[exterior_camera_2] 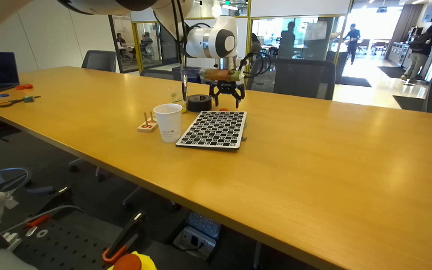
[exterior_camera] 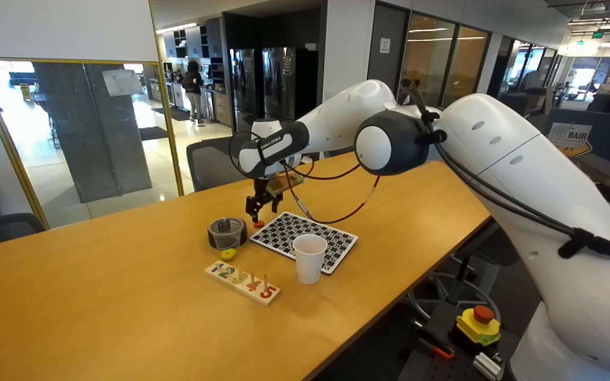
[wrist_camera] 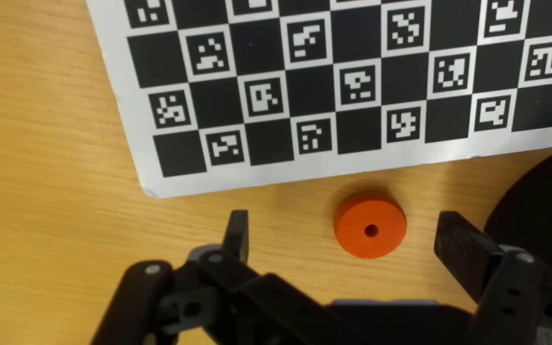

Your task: Put the yellow rings in the clear cup and the orange rings in the white cup

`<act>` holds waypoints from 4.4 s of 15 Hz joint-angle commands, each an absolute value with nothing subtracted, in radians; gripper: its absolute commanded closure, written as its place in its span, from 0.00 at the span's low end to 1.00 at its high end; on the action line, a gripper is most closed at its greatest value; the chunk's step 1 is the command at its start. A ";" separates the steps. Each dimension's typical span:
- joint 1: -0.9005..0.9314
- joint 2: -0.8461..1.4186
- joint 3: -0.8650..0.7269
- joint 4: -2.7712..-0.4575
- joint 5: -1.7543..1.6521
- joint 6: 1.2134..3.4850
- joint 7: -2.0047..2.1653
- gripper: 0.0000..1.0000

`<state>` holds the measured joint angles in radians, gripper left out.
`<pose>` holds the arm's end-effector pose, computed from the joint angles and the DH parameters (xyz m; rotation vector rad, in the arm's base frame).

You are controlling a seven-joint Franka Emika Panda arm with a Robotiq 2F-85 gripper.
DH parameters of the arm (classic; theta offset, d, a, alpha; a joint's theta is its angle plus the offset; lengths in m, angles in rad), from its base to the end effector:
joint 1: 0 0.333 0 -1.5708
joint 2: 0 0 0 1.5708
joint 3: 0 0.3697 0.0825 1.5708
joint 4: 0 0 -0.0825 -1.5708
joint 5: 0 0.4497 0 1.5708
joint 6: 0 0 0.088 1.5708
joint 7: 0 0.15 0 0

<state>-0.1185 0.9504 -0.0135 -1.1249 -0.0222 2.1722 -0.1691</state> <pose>0.8770 -0.1146 0.1949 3.0934 0.0850 0.1416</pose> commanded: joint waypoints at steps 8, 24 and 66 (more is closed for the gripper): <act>-0.112 1.048 0.002 -0.966 -0.018 2.099 -0.180 0.00; -0.108 1.030 -0.015 -0.941 -0.018 2.011 -0.131 0.78; -0.041 0.128 -0.035 -2.098 0.090 2.046 0.222 0.79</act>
<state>-0.0548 0.1770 -0.0357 -2.0524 0.0663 2.0495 0.2119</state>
